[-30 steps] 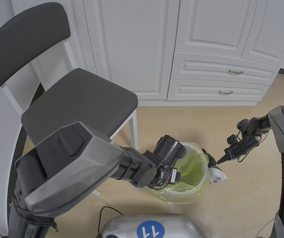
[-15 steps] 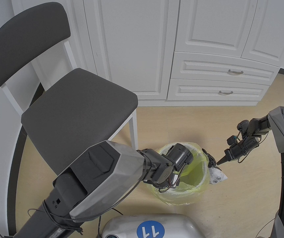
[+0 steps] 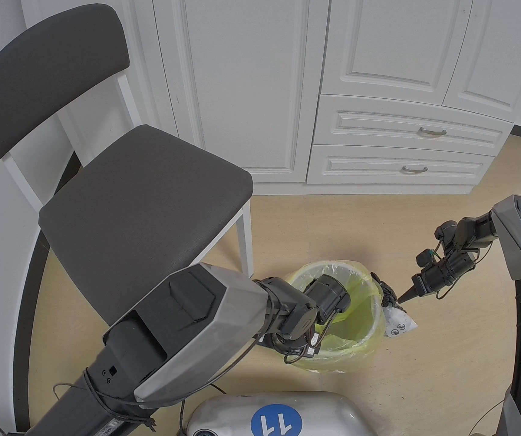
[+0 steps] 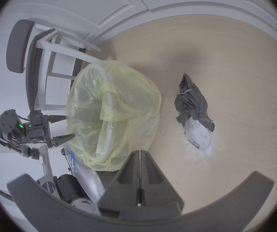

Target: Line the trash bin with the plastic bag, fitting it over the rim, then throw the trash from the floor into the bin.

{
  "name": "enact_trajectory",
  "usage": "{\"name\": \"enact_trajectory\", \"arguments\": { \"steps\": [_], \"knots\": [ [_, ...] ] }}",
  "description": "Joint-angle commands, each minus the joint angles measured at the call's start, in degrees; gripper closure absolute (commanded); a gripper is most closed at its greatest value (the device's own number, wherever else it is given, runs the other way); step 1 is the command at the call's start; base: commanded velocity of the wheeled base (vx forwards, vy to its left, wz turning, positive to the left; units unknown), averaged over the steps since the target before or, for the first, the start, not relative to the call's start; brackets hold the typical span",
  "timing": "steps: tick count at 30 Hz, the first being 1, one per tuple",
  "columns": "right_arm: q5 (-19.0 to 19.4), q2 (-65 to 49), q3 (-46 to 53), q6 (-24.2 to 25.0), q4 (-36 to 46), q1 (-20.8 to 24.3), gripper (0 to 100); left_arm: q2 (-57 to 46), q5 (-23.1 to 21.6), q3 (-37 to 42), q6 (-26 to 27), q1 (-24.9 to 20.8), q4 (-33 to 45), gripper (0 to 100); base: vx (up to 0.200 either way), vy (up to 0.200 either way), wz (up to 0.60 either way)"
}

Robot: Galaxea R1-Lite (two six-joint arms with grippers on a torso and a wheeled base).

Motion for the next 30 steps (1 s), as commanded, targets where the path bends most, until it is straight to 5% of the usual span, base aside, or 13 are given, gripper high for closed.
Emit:
{"name": "enact_trajectory", "arguments": {
  "steps": [1, 30],
  "knots": [
    [0.0, 0.1, 0.2, -0.7, 0.1, -0.3, 100, -2.3, -0.2, 2.4, -0.2, -1.1, 1.0, 0, 0.000, 0.000, 0.00],
    [0.0, 0.2, 0.2, -0.8, 0.0, -0.4, 100, -2.1, -3.5, 5.3, -0.4, 1.2, 0.3, 0, 0.000, 0.000, 0.00]
  ]
}}
